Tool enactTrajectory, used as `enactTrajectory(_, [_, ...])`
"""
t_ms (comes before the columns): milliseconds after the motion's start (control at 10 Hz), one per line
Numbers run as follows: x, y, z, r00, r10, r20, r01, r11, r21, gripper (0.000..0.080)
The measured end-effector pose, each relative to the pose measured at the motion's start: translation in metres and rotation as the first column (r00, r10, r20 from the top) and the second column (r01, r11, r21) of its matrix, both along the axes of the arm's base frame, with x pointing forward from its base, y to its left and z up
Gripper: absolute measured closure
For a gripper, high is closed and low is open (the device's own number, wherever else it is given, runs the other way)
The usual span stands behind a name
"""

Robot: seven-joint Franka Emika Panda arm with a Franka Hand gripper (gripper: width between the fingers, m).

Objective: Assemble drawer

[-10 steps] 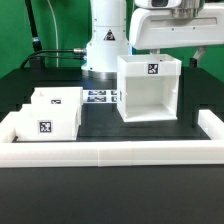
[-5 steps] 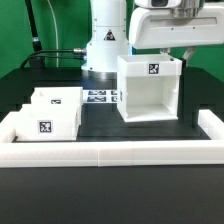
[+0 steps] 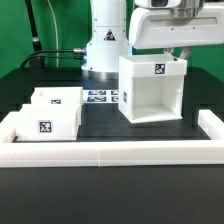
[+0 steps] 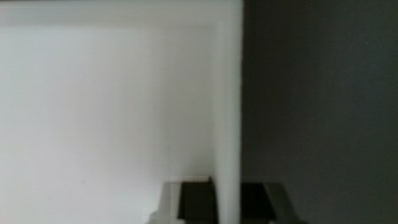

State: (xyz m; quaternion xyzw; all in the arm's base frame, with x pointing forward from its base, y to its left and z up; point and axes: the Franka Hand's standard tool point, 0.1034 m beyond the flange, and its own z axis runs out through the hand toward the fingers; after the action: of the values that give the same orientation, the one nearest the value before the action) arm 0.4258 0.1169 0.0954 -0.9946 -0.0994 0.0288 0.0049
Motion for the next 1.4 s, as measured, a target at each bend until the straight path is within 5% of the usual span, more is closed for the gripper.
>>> enactTrajectory(300, [0.013, -0.009, 0.001, 0.999, 0.037, -0.003, -0.037, 0.999, 0.002, 0.0762])
enactTrajectory(900, [0.110, -0.030, 0.001, 0.998, 0.009, 0.063, -0.010, 1.000, 0.022, 0.0762])
enactTrajectory(1400, [0.118, -0.028, 0.001, 0.993, -0.074, 0.091, 0.072, 0.997, 0.033, 0.0762])
